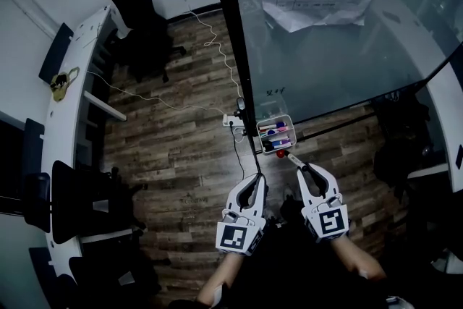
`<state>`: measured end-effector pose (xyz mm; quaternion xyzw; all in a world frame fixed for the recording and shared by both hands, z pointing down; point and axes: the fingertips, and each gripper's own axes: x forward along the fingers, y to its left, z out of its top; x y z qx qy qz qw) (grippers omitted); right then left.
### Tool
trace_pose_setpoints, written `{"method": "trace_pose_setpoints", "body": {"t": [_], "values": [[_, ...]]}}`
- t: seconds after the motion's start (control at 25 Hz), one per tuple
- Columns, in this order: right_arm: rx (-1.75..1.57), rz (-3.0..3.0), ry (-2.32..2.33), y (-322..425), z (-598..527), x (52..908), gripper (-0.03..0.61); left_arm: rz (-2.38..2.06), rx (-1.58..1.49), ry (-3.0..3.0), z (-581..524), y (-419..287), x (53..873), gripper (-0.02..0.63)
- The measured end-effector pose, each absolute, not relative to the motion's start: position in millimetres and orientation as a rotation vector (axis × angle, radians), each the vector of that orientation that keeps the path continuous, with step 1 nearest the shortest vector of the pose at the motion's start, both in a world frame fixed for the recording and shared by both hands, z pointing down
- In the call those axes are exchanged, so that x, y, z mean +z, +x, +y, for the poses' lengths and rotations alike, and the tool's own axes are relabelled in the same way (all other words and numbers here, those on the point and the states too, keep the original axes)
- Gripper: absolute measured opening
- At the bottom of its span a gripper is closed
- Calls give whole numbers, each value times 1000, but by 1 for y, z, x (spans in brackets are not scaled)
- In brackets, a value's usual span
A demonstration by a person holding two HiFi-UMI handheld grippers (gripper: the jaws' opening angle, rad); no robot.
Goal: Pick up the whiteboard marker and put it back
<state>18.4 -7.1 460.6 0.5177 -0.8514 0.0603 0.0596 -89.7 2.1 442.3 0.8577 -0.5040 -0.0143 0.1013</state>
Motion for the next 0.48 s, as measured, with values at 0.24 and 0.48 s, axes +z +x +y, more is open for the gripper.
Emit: {"method": "trace_pose_setpoints", "body": {"t": [0.24, 0.48], "values": [[210, -2553, 1534, 23, -22, 465, 78, -1483, -58, 2523, -8, -85, 450, 8], [202, -2599, 1518, 24, -36, 465, 78, -1509, -12, 2509, -20, -81, 450, 8]]}}
